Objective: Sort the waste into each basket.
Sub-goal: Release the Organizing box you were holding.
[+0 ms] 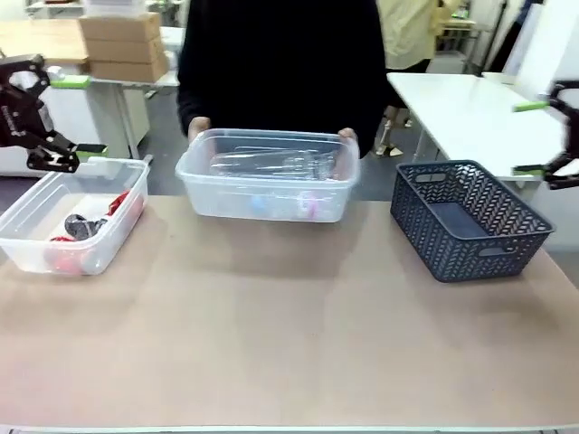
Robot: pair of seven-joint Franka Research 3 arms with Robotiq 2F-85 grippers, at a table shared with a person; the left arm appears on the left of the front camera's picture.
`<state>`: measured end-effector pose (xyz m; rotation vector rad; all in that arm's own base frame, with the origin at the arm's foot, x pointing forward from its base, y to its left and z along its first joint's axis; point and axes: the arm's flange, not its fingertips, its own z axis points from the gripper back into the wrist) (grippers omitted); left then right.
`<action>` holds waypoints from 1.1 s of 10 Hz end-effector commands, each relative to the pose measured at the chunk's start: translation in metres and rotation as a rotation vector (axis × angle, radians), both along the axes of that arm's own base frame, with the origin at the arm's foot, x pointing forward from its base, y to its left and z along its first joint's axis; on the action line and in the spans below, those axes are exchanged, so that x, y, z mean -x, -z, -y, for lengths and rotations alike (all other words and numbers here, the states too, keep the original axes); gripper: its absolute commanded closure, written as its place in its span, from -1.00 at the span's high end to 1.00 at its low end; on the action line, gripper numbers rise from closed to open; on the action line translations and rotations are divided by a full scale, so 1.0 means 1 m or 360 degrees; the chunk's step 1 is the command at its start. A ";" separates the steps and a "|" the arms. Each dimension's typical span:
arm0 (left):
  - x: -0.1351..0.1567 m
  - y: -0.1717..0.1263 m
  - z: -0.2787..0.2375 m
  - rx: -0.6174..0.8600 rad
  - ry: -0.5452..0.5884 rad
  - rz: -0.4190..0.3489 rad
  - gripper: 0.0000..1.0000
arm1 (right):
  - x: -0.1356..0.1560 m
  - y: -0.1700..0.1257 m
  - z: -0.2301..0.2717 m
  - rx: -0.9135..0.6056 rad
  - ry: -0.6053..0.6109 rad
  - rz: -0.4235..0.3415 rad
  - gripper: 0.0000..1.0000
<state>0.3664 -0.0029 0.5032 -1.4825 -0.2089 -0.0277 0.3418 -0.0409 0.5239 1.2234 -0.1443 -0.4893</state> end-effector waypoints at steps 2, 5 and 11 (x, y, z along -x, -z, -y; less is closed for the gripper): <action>0.001 -0.028 0.028 -0.0134 0.0010 0.0017 1.00 | -0.003 -0.018 -0.023 -0.0028 -0.0161 0.0076 1.00; 0.001 -0.028 0.028 -0.0134 0.0010 0.0017 1.00 | -0.003 -0.018 -0.023 -0.0028 -0.0161 0.0076 1.00; 0.001 -0.028 0.028 -0.0134 0.0010 0.0017 1.00 | -0.003 -0.018 -0.023 -0.0028 -0.0161 0.0076 1.00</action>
